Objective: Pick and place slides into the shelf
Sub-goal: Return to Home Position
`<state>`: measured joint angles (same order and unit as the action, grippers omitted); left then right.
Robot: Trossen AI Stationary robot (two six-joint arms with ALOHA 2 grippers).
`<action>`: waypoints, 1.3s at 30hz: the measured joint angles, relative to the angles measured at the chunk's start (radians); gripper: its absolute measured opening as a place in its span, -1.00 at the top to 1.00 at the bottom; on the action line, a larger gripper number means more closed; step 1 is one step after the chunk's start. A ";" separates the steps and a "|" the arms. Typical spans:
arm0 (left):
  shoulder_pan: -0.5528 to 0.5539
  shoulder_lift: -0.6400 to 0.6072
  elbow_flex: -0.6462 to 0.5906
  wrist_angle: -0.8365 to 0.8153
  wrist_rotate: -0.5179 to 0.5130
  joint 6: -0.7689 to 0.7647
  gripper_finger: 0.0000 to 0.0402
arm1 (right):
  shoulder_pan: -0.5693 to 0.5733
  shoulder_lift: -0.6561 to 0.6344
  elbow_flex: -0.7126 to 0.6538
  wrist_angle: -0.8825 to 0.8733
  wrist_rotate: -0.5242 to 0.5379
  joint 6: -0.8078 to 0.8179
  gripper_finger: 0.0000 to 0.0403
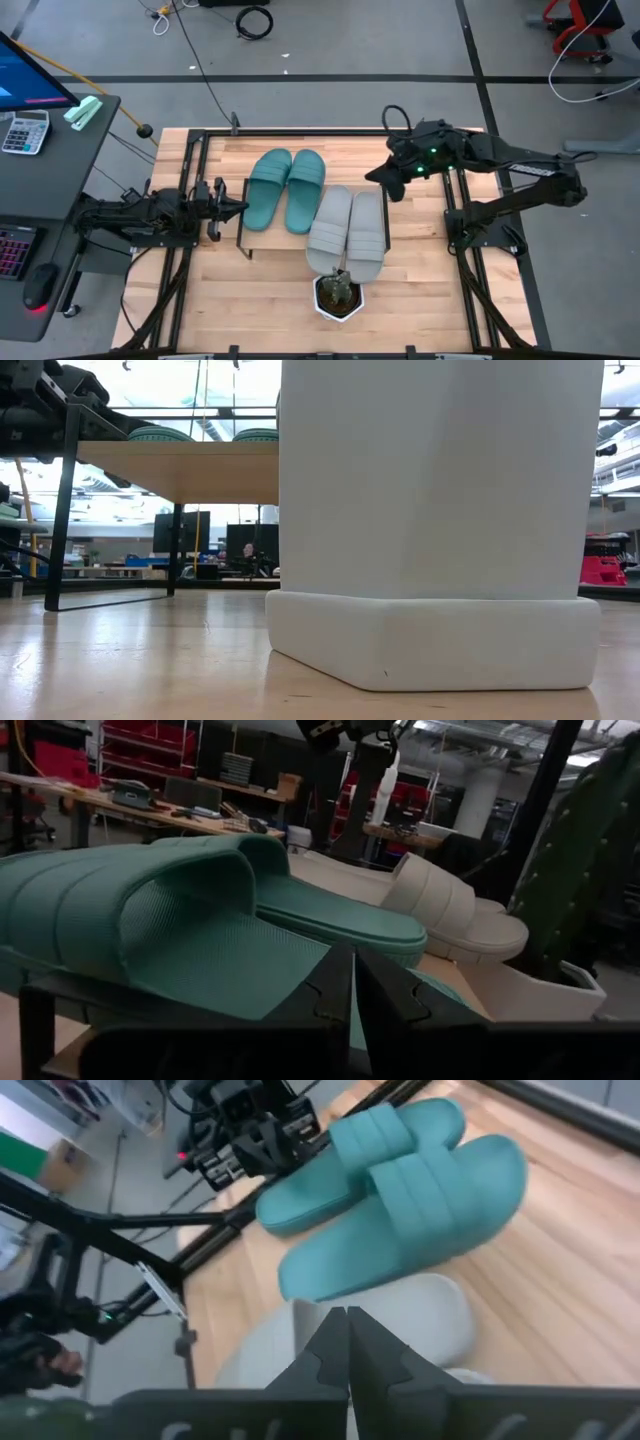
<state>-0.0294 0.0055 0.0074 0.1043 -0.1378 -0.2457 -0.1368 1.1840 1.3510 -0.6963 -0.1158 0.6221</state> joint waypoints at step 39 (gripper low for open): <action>0.000 0.000 0.000 -0.001 0.000 0.029 0.88 | 0.002 -0.972 -1.306 1.550 -0.063 0.214 1.00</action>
<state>-0.0294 0.0055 0.0071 0.1032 -0.1375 -0.2169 -0.1349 0.2116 0.0455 0.8533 -0.1784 0.8360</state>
